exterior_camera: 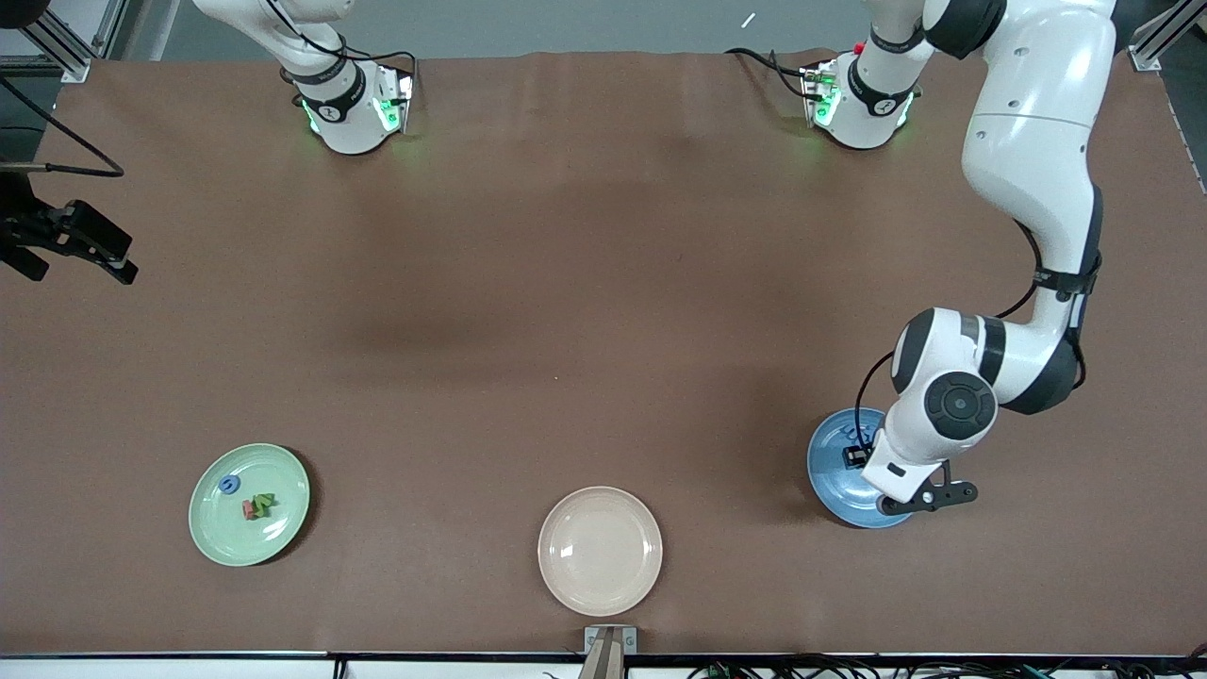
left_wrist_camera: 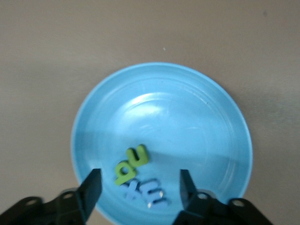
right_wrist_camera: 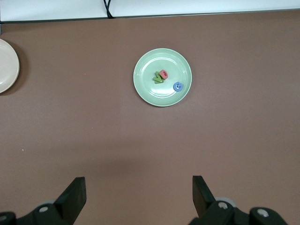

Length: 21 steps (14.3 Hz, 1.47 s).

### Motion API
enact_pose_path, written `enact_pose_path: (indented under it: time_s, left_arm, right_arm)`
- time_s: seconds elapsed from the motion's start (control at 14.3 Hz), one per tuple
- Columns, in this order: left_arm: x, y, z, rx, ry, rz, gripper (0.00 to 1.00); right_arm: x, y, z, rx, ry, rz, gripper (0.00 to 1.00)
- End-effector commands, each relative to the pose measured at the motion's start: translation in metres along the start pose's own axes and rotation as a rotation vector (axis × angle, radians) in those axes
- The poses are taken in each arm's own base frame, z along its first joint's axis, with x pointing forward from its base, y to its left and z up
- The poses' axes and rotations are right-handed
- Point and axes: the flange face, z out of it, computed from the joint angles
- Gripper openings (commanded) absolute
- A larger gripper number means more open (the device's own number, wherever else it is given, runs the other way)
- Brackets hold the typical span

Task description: Sort upper and lower case letters into plates

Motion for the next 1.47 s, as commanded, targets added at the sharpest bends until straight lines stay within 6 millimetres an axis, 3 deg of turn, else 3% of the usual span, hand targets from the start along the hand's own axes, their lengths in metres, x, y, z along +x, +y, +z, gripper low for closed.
enact_pose_path:
  time_s: [0.0,0.35,0.49,0.77,1.12,1.4]
  left_arm:
    - [-0.004,-0.026,-0.095,-0.009,0.034,-0.020,1.00]
    - [-0.025,-0.071,-0.211,0.050,0.013,0.054,1.00]
    - [-0.047,-0.113,-0.270,0.043,0.006,0.067,1.00]
    - [-0.085,-0.152,-0.331,-0.060,-0.045,0.095,1.00]
    - [-0.129,-0.171,-0.340,-0.122,-0.099,0.080,1.00]
    - [-0.137,-0.165,-0.341,-0.123,-0.078,0.089,1.00]
  right_arm:
    - [-0.015,-0.001,-0.002,0.004,-0.022,0.019,1.00]
    - [-0.014,-0.001,-0.009,0.004,-0.015,0.017,1.00]
    - [-0.014,0.000,-0.010,0.004,-0.017,0.010,1.00]
    - [-0.014,-0.002,-0.011,0.004,-0.026,0.001,1.00]
    - [-0.008,-0.001,-0.020,0.008,-0.004,0.006,1.00]
    - [-0.008,-0.002,-0.023,0.009,0.000,0.003,1.00]
